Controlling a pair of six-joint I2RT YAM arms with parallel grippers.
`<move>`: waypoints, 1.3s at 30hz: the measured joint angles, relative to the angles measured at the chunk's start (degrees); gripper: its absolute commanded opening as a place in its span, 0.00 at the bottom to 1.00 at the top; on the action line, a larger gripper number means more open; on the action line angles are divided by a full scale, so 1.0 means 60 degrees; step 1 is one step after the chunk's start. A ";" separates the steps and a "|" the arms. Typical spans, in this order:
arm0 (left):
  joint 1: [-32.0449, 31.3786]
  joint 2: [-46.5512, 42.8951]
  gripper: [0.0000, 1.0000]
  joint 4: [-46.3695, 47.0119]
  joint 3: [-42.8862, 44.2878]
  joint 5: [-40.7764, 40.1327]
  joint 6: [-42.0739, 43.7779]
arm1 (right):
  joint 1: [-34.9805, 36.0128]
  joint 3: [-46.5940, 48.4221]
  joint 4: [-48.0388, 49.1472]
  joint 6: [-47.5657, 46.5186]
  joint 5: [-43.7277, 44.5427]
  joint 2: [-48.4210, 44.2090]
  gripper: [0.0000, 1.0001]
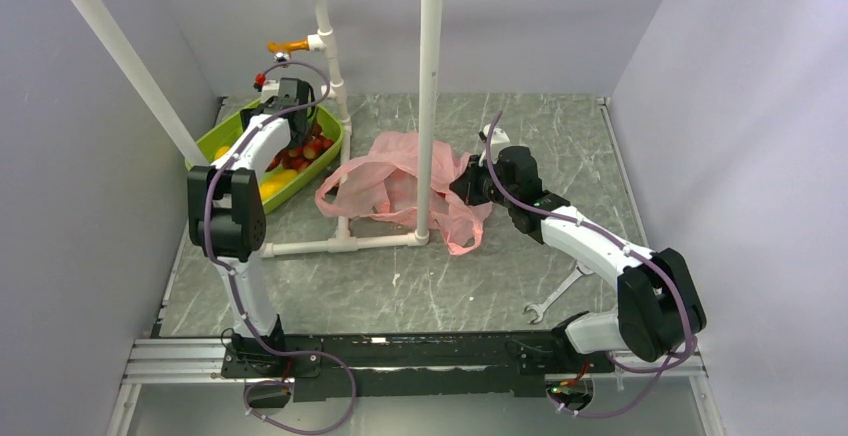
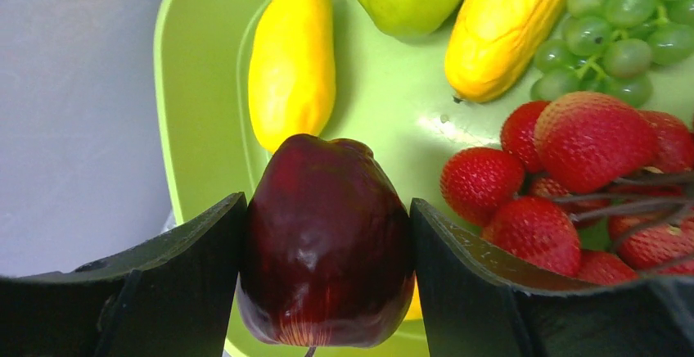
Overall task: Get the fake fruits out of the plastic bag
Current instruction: Place the fake fruit in the bin.
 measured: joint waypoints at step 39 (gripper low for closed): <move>0.0401 0.1526 0.99 0.0627 0.0324 0.0186 0.2382 | 0.0000 0.0259 -0.0131 0.0066 -0.0211 0.0113 0.00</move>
